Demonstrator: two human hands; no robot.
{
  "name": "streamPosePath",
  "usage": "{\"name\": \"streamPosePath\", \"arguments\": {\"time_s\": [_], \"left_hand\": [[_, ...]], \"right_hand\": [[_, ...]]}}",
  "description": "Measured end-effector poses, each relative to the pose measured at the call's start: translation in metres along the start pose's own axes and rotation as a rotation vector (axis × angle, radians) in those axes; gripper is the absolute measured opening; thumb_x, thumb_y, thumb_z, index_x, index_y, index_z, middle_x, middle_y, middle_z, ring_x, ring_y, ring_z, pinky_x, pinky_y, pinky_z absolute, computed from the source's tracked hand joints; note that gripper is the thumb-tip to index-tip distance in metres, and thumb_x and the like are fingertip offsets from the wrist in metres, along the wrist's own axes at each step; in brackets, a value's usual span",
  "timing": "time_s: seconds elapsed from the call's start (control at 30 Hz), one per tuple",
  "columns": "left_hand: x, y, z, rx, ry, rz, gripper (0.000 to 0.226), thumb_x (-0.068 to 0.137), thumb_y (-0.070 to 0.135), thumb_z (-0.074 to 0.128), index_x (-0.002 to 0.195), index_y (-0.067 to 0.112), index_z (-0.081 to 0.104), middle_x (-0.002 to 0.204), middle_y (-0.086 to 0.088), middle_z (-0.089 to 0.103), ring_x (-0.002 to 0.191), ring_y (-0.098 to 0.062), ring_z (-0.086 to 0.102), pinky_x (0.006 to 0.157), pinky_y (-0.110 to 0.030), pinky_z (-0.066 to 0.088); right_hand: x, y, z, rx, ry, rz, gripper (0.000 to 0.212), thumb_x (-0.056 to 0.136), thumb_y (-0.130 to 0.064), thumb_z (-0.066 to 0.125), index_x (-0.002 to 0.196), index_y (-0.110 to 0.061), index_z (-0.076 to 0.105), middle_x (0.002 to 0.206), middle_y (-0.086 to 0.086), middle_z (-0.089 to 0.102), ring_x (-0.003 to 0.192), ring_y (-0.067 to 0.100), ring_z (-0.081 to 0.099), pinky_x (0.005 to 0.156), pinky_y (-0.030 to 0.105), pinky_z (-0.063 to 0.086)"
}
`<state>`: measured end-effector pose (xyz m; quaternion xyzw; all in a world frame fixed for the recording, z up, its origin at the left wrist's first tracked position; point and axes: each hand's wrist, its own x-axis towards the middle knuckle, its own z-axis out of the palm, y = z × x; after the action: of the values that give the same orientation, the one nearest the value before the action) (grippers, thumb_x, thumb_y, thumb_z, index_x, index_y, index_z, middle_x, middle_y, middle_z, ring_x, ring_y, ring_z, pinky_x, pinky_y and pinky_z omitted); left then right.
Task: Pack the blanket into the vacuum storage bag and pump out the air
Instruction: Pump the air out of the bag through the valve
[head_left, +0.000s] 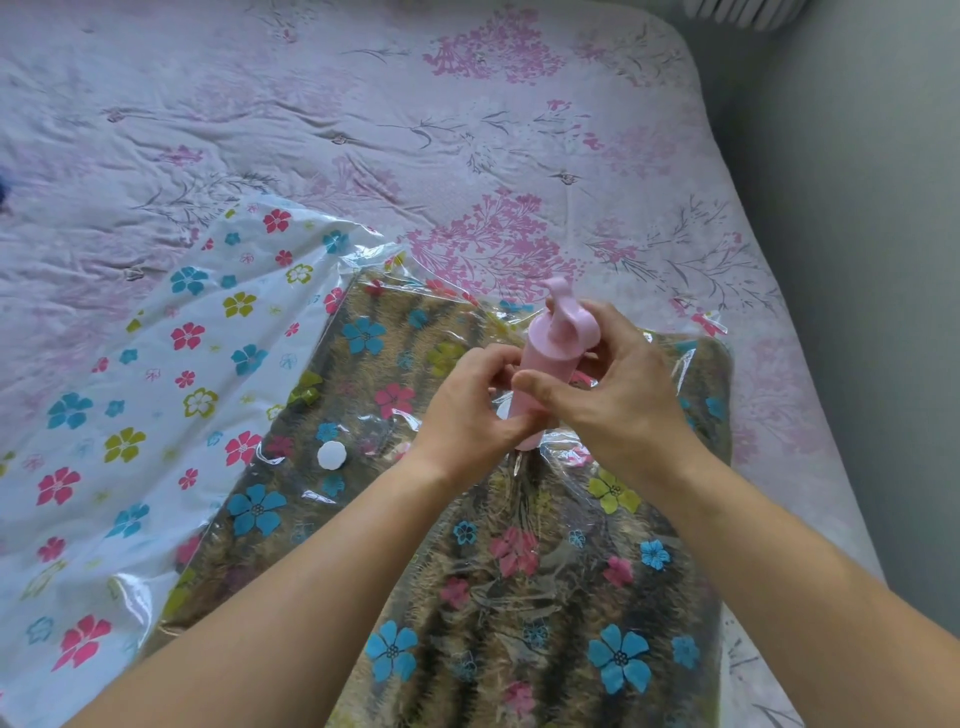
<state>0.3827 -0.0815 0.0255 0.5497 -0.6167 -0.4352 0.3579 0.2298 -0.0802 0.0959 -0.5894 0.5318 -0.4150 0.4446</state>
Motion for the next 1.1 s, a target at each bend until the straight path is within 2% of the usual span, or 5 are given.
{"name": "streamPosePath", "arguments": {"time_s": [0.27, 0.5, 0.8, 0.9, 1.1], "left_hand": [[-0.01, 0.0, -0.011, -0.185, -0.026, -0.008, 0.045, 0.085, 0.025, 0.084, 0.125, 0.029, 0.064, 0.114, 0.002, 0.076, 0.109, -0.02, 0.073, 0.101, -0.05, 0.056], [-0.032, 0.004, -0.081, -0.027, 0.114, 0.02, 0.045, 0.084, 0.018, 0.086, 0.125, 0.025, 0.069, 0.118, 0.009, 0.074, 0.109, -0.014, 0.07, 0.095, -0.043, 0.057], [-0.075, 0.001, -0.162, 0.472, 0.001, 0.109, 0.075, 0.085, 0.009, 0.082, 0.15, 0.031, 0.053, 0.166, -0.009, 0.034, 0.156, -0.027, 0.027, 0.127, -0.041, 0.022], [-0.101, -0.014, -0.186, 0.248, 0.078, -0.256, 0.076, 0.098, 0.01, 0.064, 0.161, 0.035, 0.03, 0.167, -0.004, 0.028, 0.153, -0.021, 0.028, 0.124, -0.037, 0.024], [-0.127, -0.045, -0.253, -0.591, 0.295, -0.683, 0.033, 0.103, 0.032, 0.063, 0.125, 0.007, 0.064, 0.111, -0.017, 0.077, 0.092, -0.028, 0.079, 0.083, -0.042, 0.065]], "right_hand": [[0.004, -0.017, 0.002, 0.152, -0.017, 0.031, 0.062, 0.07, -0.021, 0.09, 0.126, -0.023, 0.063, 0.108, 0.004, 0.074, 0.1, 0.02, 0.073, 0.089, 0.046, 0.06], [0.013, -0.039, 0.012, 0.85, -0.544, 0.374, 0.096, 0.076, -0.081, 0.058, 0.141, -0.01, 0.056, 0.139, 0.024, 0.057, 0.137, 0.045, 0.047, 0.11, 0.067, 0.037], [-0.002, -0.063, 0.089, 0.509, -0.532, 0.829, 0.045, 0.087, -0.028, 0.071, 0.119, 0.003, 0.069, 0.119, 0.026, 0.069, 0.097, 0.033, 0.07, 0.074, 0.038, 0.059], [-0.021, -0.061, 0.13, 0.487, -0.405, 0.786, 0.038, 0.092, -0.014, 0.07, 0.129, -0.009, 0.061, 0.126, 0.023, 0.065, 0.087, 0.029, 0.074, 0.065, 0.035, 0.057], [-0.054, -0.065, 0.247, 0.34, -0.407, 0.535, 0.045, 0.092, -0.007, 0.07, 0.131, -0.023, 0.054, 0.129, 0.011, 0.06, 0.096, 0.027, 0.069, 0.071, 0.046, 0.057]]}}
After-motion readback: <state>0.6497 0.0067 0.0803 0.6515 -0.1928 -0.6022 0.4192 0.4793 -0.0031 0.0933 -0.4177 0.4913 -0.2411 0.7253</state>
